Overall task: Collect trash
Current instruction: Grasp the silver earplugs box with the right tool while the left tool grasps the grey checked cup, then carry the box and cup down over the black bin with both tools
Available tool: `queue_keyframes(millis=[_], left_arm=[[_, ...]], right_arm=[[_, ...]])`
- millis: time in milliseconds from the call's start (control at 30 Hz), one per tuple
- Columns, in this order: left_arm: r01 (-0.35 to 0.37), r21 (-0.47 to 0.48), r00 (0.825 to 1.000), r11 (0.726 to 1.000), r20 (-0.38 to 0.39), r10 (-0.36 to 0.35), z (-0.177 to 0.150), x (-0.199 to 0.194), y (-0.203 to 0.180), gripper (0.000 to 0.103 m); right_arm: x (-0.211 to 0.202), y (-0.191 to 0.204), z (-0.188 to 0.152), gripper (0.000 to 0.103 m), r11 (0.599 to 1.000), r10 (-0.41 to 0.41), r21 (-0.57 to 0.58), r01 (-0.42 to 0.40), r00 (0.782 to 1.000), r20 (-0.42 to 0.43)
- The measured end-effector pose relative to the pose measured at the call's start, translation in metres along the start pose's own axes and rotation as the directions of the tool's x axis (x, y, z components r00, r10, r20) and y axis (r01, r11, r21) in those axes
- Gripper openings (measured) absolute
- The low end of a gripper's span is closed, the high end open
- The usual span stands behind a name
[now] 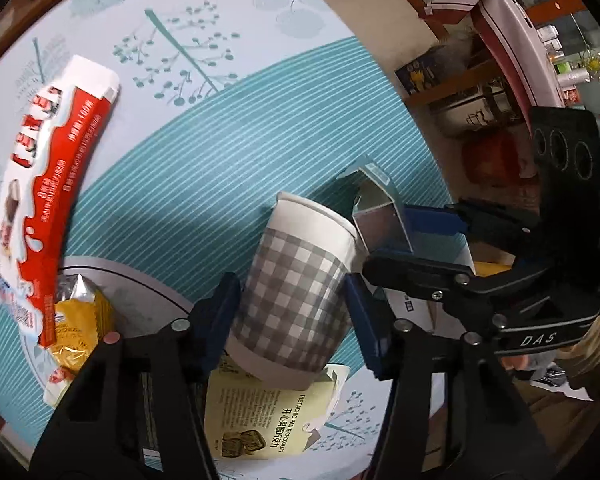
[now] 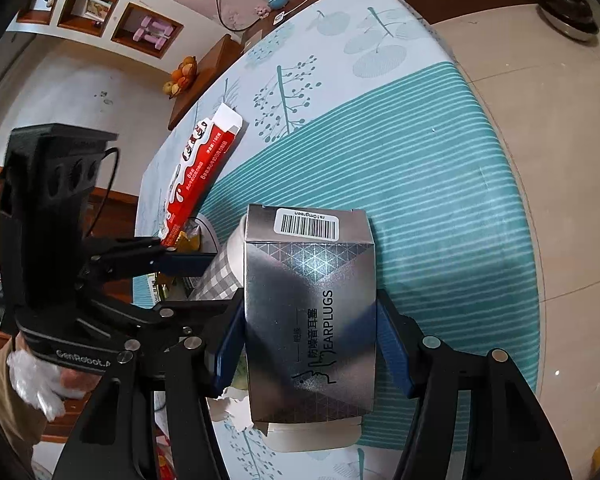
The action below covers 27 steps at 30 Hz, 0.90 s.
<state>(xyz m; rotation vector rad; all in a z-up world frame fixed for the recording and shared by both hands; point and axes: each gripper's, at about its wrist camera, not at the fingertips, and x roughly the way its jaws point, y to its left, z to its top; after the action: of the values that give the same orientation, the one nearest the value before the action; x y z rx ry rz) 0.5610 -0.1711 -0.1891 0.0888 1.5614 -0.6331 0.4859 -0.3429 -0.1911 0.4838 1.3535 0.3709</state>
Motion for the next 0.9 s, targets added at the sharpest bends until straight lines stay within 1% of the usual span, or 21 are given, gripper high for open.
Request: queue_keyframes(millis=[67,133,267,400,567,600,667,733,900], left_arm=[[-0.015,-0.008,1.000,1.000,0.023,0.016,-0.007,-0.007,-0.005,0.044],[-0.017,-0.028,0.998,0.999,0.055,0.018,-0.015,-0.017,-0.011,0.042],[-0.045,-0.076,0.992,0.996,0.112,0.054,-0.030,-0.039,-0.011,0.040],[-0.108,-0.118,0.980,0.987,0.155,0.126,-0.056,-0.054,-0.022,0.040],[-0.140,-0.161,0.964,0.977,0.205,0.172,-0.091,-0.075,-0.030,0.040],[-0.139,-0.167,0.961,0.976,0.217,0.174,-0.095,-0.078,-0.034,0.040],[-0.135,-0.179,0.954,0.975,0.243,0.177,-0.117,-0.094,-0.037,0.040],[-0.126,-0.188,0.947,0.974,0.270,0.175,-0.124,-0.098,-0.047,0.040],[-0.091,-0.190,0.932,0.978,0.329,0.151,-0.183,-0.122,-0.063,0.040]], right_arm=[[-0.002,0.000,-0.004,0.061,1.000,0.002,0.004,-0.002,1.000,0.004],[-0.006,0.000,-0.008,0.061,1.000,0.005,0.009,-0.005,1.000,0.011],[-0.012,0.001,-0.017,0.061,0.999,0.022,0.024,-0.022,1.000,0.018],[-0.020,0.009,-0.032,0.060,0.999,0.025,0.020,-0.025,0.999,0.031],[-0.034,0.021,-0.052,0.060,0.999,0.032,0.019,-0.033,0.998,0.053],[-0.037,0.024,-0.058,0.060,0.999,0.032,0.016,-0.033,0.998,0.060],[-0.043,0.030,-0.068,0.060,0.999,0.031,0.013,-0.032,0.997,0.068],[-0.049,0.036,-0.081,0.060,1.000,0.027,0.010,-0.028,0.997,0.078],[-0.060,0.058,-0.125,0.060,1.000,0.016,-0.001,-0.016,0.995,0.103]])
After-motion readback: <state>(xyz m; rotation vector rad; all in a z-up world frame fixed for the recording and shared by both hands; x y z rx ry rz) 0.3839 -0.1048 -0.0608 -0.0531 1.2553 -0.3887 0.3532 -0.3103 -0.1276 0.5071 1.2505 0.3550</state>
